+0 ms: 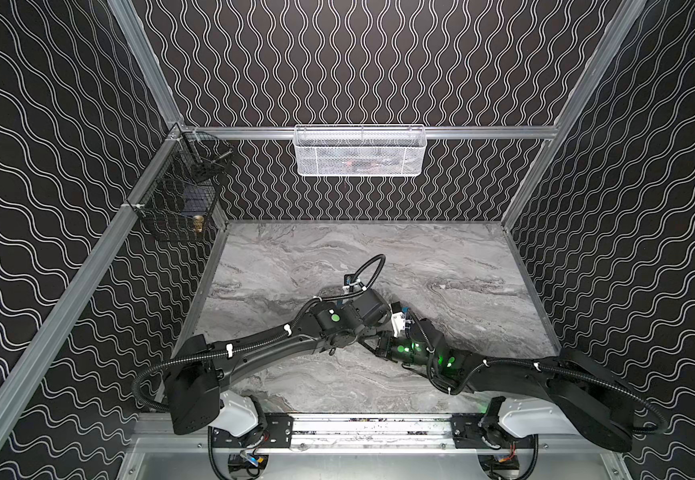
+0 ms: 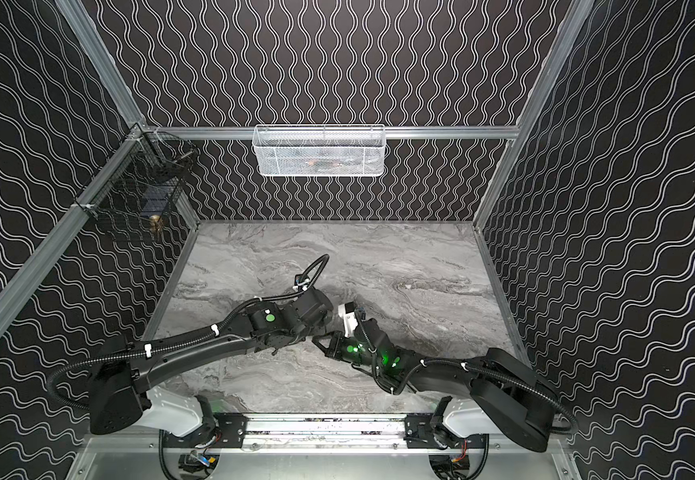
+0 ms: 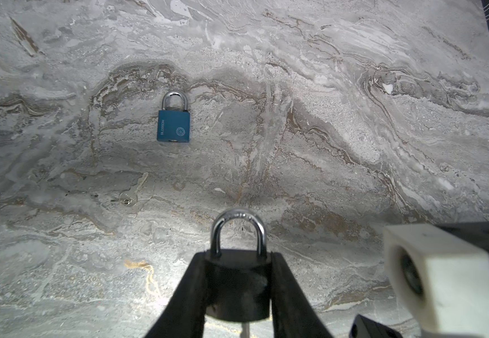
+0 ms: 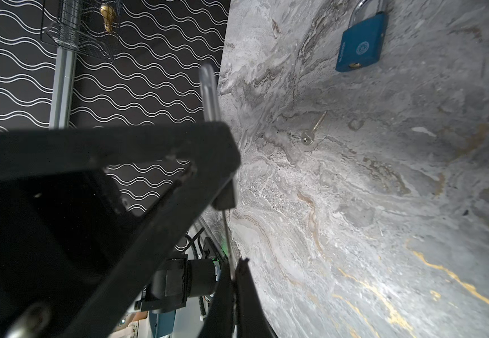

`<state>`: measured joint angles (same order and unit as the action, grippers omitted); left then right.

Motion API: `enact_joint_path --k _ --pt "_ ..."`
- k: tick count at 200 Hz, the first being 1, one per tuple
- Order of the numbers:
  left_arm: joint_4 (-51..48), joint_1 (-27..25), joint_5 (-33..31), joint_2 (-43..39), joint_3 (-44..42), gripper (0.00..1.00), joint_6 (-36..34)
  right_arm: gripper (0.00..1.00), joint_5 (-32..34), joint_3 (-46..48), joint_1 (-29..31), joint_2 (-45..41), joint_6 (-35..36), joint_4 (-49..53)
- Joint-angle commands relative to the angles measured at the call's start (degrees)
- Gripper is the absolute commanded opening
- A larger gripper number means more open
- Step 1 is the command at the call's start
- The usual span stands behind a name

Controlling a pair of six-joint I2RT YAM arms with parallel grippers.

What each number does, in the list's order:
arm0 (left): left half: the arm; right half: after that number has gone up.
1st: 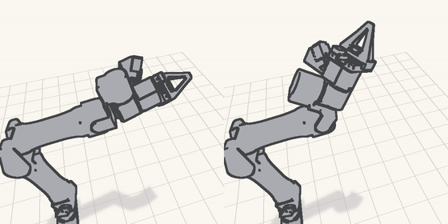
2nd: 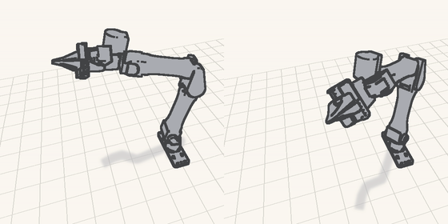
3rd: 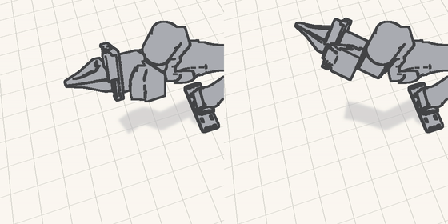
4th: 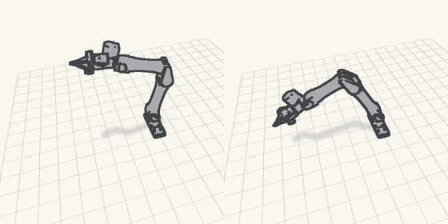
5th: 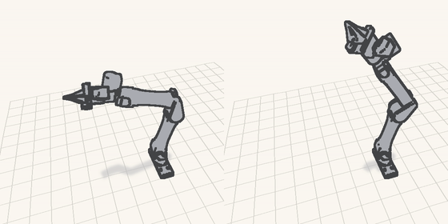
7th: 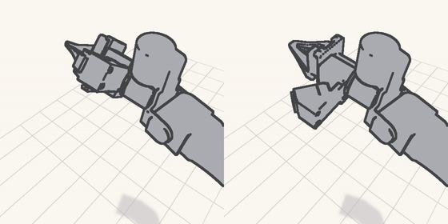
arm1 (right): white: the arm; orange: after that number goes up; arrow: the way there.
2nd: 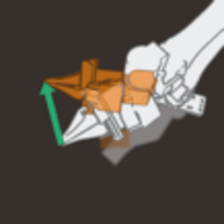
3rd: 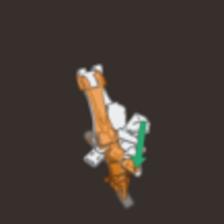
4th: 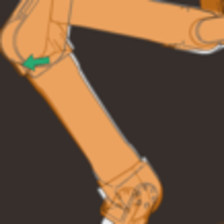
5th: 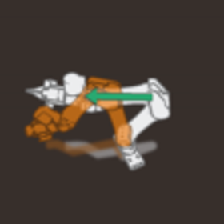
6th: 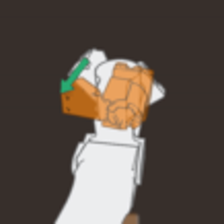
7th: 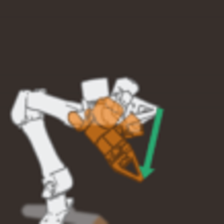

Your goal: Unlock with the key

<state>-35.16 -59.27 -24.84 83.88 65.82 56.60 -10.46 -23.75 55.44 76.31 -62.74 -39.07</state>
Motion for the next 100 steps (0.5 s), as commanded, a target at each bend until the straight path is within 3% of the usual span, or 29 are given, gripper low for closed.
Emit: enact_joint_path --k 1,100 --pt "1.2 0.0 0.1 -0.4 -0.4 0.16 -0.4 0.0 0.0 -0.5 0.0 0.8 -1.2 -4.5" --pt "-0.5 0.0 -1.4 -0.5 -0.6 0.16 -0.8 0.0 -1.2 0.2 -2.3 -1.0 -1.4 -4.7"
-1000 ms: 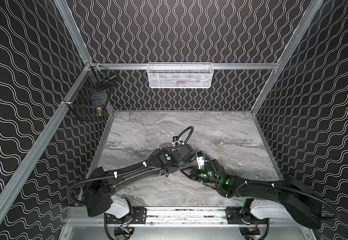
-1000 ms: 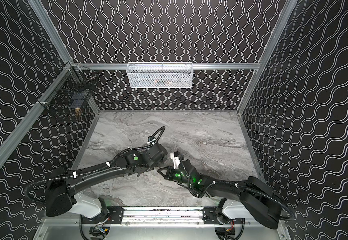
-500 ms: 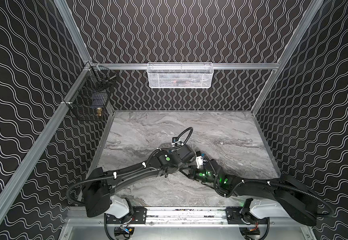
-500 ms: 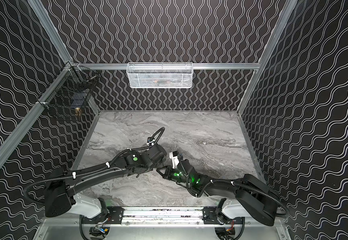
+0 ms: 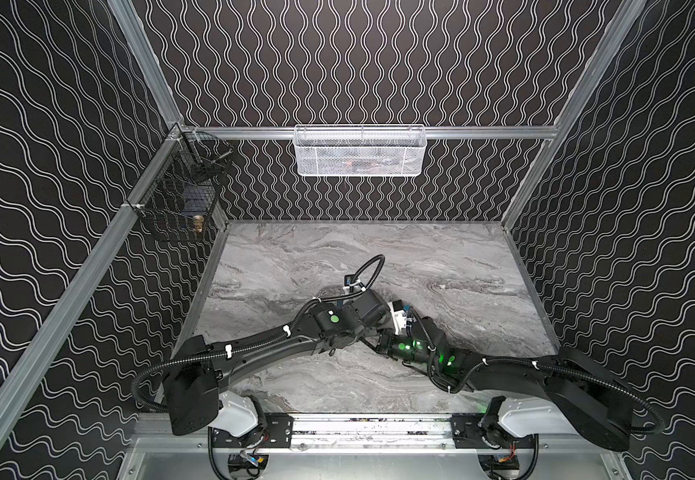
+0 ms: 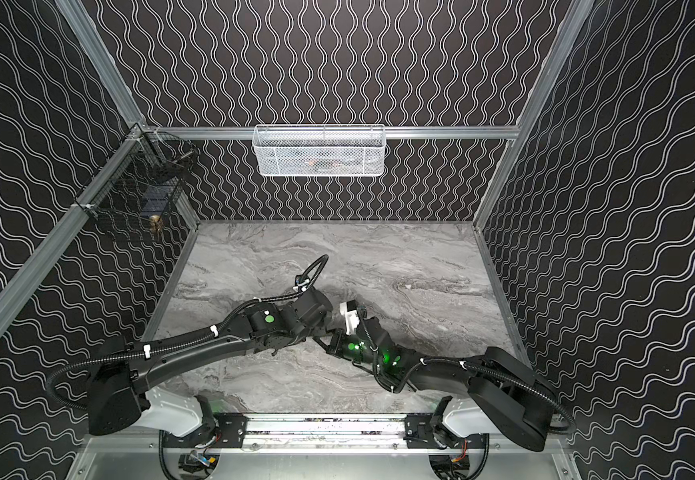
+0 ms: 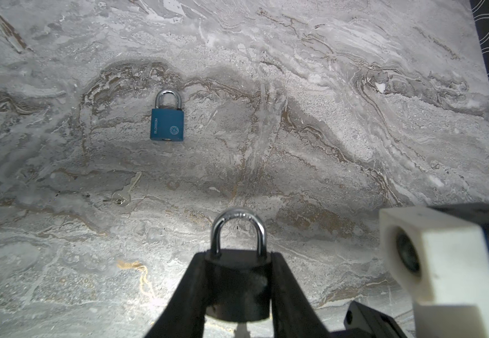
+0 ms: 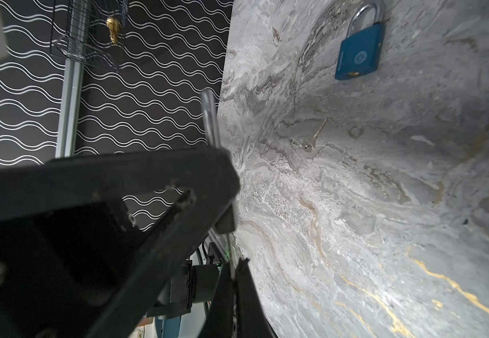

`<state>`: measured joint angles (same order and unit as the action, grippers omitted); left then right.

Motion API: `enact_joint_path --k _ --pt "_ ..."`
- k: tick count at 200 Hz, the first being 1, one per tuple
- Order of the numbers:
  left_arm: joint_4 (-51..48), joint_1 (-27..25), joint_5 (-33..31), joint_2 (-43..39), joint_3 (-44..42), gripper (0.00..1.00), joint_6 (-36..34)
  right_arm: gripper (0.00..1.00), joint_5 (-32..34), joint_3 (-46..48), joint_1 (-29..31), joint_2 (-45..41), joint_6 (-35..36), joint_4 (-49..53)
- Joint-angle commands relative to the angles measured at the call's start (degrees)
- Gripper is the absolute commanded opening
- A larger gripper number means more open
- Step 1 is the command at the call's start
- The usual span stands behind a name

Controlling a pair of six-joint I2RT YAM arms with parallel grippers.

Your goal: Unlock with the key

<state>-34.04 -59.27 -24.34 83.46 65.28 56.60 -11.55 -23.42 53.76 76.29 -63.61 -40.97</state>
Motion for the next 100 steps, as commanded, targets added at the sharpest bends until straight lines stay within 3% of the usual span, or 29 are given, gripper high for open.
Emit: enact_joint_path --k 1,57,100 --pt "-1.6 0.0 -1.9 0.0 -0.1 0.16 -0.7 0.0 -0.1 -0.2 -0.6 -1.1 -0.4 -2.8" --pt "-2.7 0.0 -2.8 -0.7 -0.6 0.15 -0.2 0.0 0.8 -0.1 -0.8 -3.6 0.6 1.3" --pt "-1.4 0.0 1.4 -2.1 -1.5 0.14 0.4 0.0 0.3 -1.2 -0.8 -2.8 1.3 0.4"
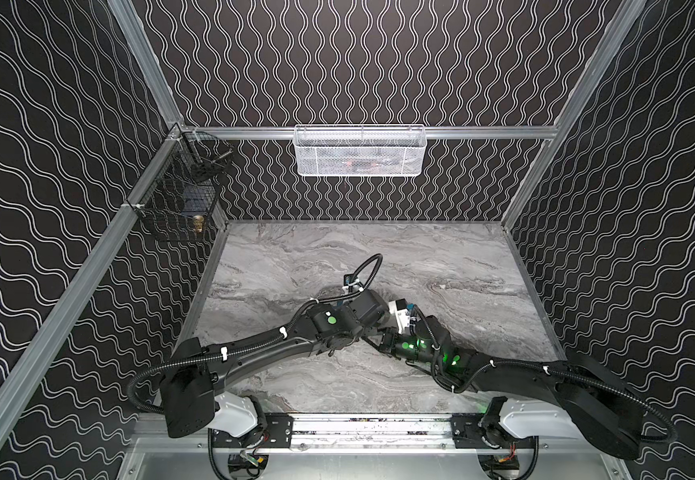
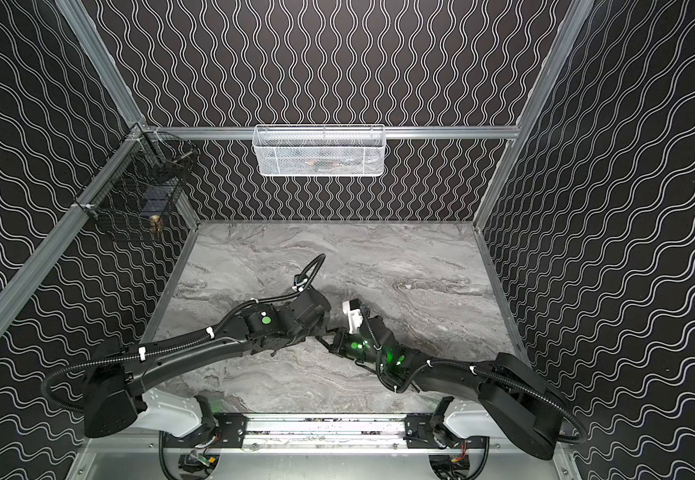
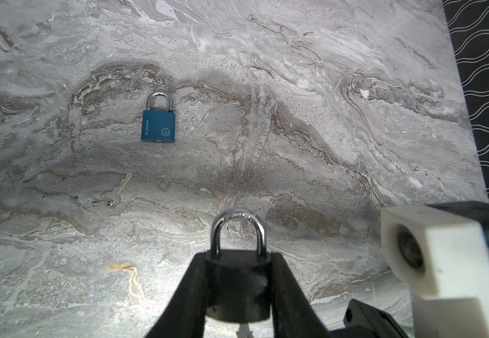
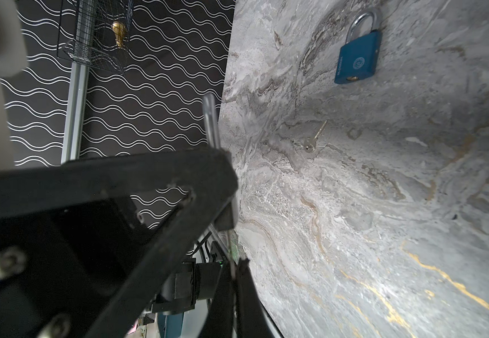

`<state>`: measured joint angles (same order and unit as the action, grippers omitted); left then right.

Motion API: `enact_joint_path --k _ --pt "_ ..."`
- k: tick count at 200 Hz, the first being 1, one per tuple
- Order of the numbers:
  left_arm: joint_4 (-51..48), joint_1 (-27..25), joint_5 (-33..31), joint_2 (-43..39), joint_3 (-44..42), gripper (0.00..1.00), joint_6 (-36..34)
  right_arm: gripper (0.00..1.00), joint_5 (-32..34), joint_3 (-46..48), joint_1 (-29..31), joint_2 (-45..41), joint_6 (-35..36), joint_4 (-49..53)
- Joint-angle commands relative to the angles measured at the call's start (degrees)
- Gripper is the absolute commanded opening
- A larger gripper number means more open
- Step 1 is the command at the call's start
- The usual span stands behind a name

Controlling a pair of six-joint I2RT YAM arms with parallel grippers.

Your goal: Unlock with the key

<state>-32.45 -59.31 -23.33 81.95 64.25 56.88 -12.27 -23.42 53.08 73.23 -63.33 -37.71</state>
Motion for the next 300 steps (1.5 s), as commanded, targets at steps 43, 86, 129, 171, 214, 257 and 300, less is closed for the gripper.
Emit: enact_joint_path --k 43,86,129,171,214,257,300 --pt "-4.7 -0.6 1.5 -2.0 -1.0 0.13 -0.2 0.0 1.7 -2.4 -0.5 0.2 2.0 -2.9" --pt "-5.6 -1.6 1.4 -1.9 -1.3 0.13 -0.7 0.0 1.3 -4.6 -0.8 0.3 3.1 -2.1" --pt "-8.1 -1.8 0.4 -1.3 -0.5 0.13 -2.1 0.0 0.4 -4.9 -1.0 -1.1 4.2 -0.5" --pt "-9.4 -1.8 -1.7 -3.2 -1.4 0.13 0.1 0.0 0.9 -3.0 -1.5 -4.0 4.1 0.7" --pt "-7.6 -1.8 -2.7 -5.2 -2.9 0.13 4.2 0.0 0.5 -2.8 -1.2 -3.7 2.3 0.0" --pt "-7.4 -2.3 -2.6 -4.6 -2.5 0.12 5.8 0.0 1.1 -4.7 0.3 -1.7 2.1 0.0" --pt "-7.7 -3.2 -1.1 -3.9 -2.5 0.12 5.4 0.0 1.3 -4.1 0.0 -0.6 0.7 -5.6"
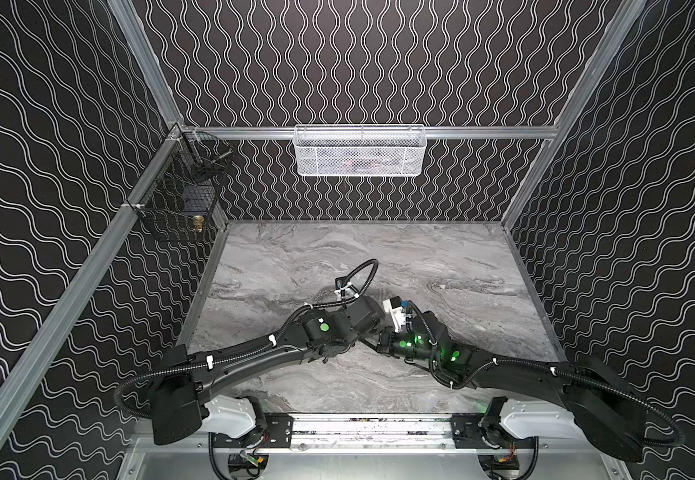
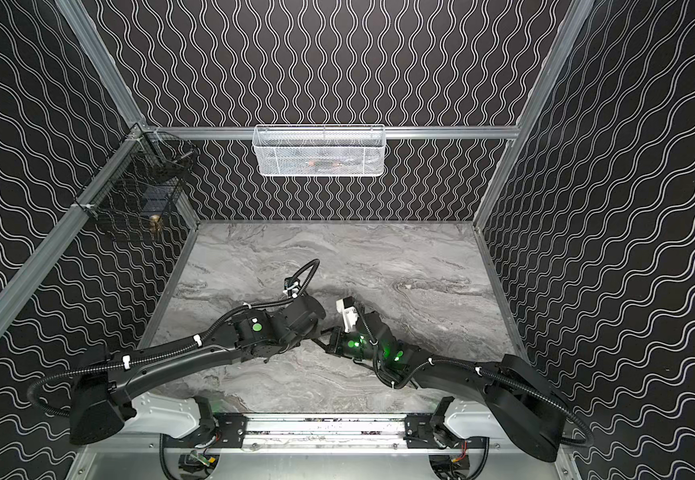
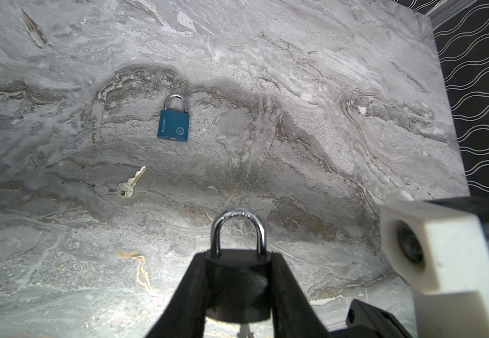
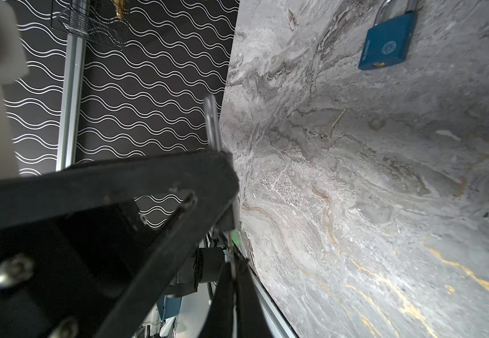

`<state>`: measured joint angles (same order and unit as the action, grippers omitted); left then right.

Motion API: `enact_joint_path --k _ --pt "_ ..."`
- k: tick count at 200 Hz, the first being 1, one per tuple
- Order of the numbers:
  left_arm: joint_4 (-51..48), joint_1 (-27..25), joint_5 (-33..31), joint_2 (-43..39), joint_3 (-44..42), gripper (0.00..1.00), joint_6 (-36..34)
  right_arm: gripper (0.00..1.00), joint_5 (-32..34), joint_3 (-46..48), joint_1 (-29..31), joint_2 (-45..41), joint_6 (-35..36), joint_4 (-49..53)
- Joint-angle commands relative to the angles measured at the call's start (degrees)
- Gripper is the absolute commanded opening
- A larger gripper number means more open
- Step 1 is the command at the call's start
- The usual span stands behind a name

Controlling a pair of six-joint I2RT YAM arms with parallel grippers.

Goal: Unlock with the key
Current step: 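Hold the padlock steady with the left gripper while pressing the key further in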

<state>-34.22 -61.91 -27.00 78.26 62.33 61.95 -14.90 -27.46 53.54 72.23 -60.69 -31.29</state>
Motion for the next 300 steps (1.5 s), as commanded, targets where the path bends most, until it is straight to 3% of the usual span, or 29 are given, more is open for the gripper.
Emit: enact_joint_path --k 1,27,53,85,136,152,161,188,247,272,300 --pt "-5.9 -0.6 2.6 -0.3 -0.6 0.12 0.4 0.0 3.8 0.0 -0.5 0.4 -2.0 -12.1" --pt "-7.0 -0.8 3.3 -0.9 -0.7 0.12 0.5 0.0 4.0 -0.9 -1.2 0.3 -2.1 -10.3" --pt "-7.4 -1.1 4.6 -3.2 -2.5 0.12 3.6 0.0 2.4 0.5 -1.9 0.8 -3.9 -17.9" --pt "-5.6 -1.1 2.8 -7.8 -5.5 0.12 6.5 0.0 0.2 -2.5 -1.5 1.8 -1.9 -12.4" --pt "-3.8 -1.0 5.3 -7.4 -4.5 0.13 5.6 0.0 -5.6 -0.8 -1.2 7.0 -6.7 -25.3" --pt "-3.8 -1.1 5.6 -7.7 -4.5 0.13 5.9 0.0 -4.2 0.7 -1.3 6.7 -8.0 -27.5" --pt "-4.0 -1.1 5.6 -8.0 -4.6 0.13 6.1 0.0 -3.0 0.6 -1.3 5.9 -7.0 -25.2" --pt "-4.2 -1.0 5.5 -8.3 -4.6 0.13 7.3 0.0 3.4 -5.3 0.0 2.4 1.3 -4.3" --pt "-1.6 -1.1 6.9 -6.9 -5.4 0.13 8.8 0.0 10.9 -8.5 1.5 2.0 5.6 3.9" --pt "-1.6 -1.1 7.5 -6.4 -5.7 0.12 9.0 0.0 9.8 -6.6 1.3 1.5 4.9 -1.9" --pt "-2.1 -1.1 6.1 -6.7 -5.6 0.12 8.5 0.0 8.7 -7.5 1.2 1.7 5.5 0.7"
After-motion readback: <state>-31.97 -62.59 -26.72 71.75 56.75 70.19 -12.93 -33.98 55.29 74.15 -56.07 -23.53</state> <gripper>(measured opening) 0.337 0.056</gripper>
